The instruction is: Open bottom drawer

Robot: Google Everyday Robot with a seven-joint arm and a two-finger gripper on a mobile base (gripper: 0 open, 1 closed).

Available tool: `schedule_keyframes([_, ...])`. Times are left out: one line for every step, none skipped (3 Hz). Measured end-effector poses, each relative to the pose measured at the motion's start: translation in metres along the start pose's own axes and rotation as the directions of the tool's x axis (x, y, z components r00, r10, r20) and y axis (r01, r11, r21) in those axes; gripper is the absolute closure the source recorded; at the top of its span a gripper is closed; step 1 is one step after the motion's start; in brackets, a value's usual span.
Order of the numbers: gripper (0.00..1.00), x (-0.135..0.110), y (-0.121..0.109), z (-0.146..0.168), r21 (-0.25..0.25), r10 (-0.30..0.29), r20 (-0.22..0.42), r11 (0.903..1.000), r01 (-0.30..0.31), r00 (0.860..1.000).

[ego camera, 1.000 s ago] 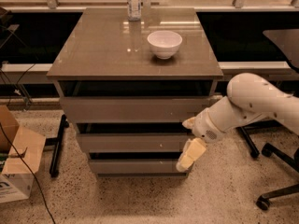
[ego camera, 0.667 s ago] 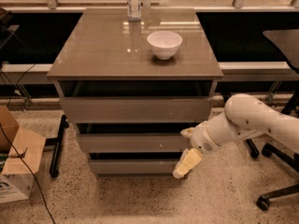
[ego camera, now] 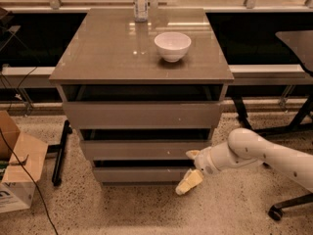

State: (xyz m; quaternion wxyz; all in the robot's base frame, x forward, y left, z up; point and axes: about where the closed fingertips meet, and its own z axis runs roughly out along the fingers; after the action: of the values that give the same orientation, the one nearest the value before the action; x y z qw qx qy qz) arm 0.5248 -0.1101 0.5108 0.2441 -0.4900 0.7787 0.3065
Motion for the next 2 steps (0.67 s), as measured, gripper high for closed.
schedule_keyframes([0.0,0.0132,0.0009,0.0156,-0.024,0.024,0.005,0.9994,-0.024,1.0])
schedule_keyframes([0.0,0.0132,0.0009,0.0156,-0.024,0.024,0.005,0.9994,-0.024,1.0])
